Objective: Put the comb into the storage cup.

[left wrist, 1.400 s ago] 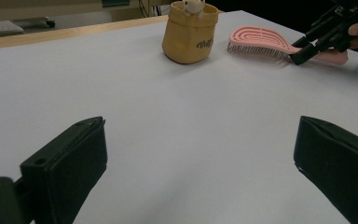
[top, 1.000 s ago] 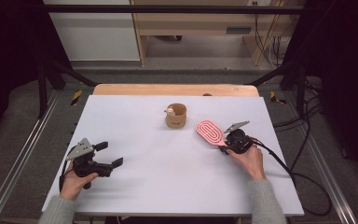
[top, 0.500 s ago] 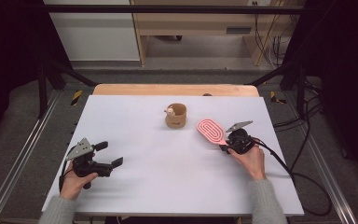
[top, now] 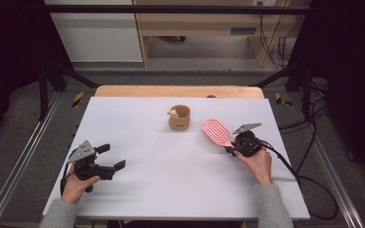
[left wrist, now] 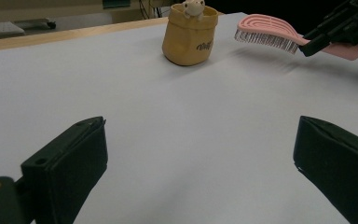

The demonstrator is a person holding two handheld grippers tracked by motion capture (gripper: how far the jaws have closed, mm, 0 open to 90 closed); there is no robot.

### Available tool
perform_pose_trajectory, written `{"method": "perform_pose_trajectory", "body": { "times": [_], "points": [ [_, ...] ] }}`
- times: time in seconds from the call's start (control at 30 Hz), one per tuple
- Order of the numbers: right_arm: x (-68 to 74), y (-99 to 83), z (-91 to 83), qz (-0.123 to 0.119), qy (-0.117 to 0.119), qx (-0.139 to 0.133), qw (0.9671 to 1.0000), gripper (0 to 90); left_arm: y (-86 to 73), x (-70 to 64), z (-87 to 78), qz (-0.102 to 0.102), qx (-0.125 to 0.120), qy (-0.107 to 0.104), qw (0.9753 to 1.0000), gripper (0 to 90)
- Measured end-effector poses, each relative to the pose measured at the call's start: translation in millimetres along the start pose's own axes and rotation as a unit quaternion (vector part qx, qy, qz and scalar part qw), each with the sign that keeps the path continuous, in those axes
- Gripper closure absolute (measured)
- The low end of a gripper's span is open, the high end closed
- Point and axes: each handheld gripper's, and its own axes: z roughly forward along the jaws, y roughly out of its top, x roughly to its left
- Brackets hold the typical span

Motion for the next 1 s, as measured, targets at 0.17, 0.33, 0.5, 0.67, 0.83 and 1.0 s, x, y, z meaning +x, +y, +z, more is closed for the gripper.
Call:
{"method": "perform_pose_trajectory", "body": {
  "times": [0.17,0.33,0.5,0.67,0.83,1.0],
  "points": [
    [0.1,0.5,-3.4,-0.002,0.005,-0.014,0.9999,69.3,0.0,-0.1,0.3,-0.001,0.001,0.000,1.0000,2.8],
    [1.2,0.1,-6.3,-0.005,0.004,-0.024,0.9997,69.3,0.1,-0.2,0.3,-0.001,0.001,0.000,1.0000,2.8],
    [4.0,0.1,-10.8,-0.008,0.006,-0.033,0.9994,69.2,0.3,-0.6,0.5,-0.001,0.001,0.000,1.0000,2.7],
    [10.3,2.8,-16.6,-0.014,0.011,-0.048,0.9987,69.2,0.8,-1.5,0.7,-0.001,0.000,-0.001,1.0000,2.7],
    [15.2,4.6,-19.9,-0.015,0.018,-0.061,0.9978,69.2,1.2,-2.5,1.2,-0.003,-0.001,-0.003,1.0000,2.7],
    [16.7,4.7,-21.7,-0.016,0.018,-0.067,0.9975,69.2,1.9,-4.3,2.3,-0.003,0.000,-0.006,1.0000,2.7]
  ]
}}
